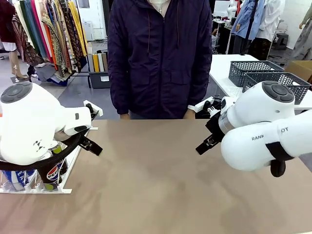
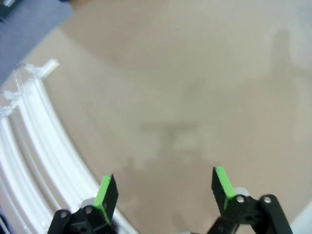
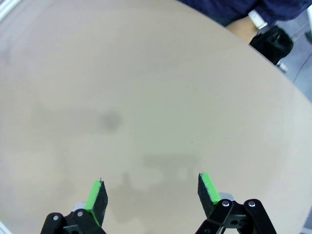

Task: Retrieve and store the cans from the dispenser.
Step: Pick up one can from the Automatic Can Dispenser and place it in the middle of the table.

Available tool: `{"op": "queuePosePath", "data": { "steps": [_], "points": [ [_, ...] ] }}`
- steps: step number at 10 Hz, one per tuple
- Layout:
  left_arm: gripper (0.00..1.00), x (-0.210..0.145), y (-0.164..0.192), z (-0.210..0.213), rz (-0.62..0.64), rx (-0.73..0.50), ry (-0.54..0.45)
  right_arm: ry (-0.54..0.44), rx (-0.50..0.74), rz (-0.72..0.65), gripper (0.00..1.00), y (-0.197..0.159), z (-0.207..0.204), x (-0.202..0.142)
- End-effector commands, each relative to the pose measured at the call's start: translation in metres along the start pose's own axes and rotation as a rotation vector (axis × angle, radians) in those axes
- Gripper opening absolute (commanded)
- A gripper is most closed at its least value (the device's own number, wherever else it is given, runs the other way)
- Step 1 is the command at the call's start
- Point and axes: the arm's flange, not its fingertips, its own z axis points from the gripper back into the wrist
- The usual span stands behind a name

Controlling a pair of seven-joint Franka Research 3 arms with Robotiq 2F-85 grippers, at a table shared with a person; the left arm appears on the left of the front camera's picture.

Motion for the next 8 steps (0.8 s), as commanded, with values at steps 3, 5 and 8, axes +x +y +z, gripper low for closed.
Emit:
{"op": "queuePosePath", "data": {
  "steps": [3,5,8],
  "points": [
    [1.00,0.004,-0.005,0.110,0.307,-0.498,0.133,-0.054,0.354,-0.461,1.00,-0.013,0.087,0.029],
    [1.00,-0.037,0.034,0.178,0.292,-0.790,0.062,-0.059,0.683,-0.524,1.00,-0.029,0.163,0.004],
    [1.00,-0.154,0.181,0.242,0.606,-1.031,-0.299,-0.377,0.712,-0.677,1.00,-0.089,0.257,-0.098]
  ]
}}
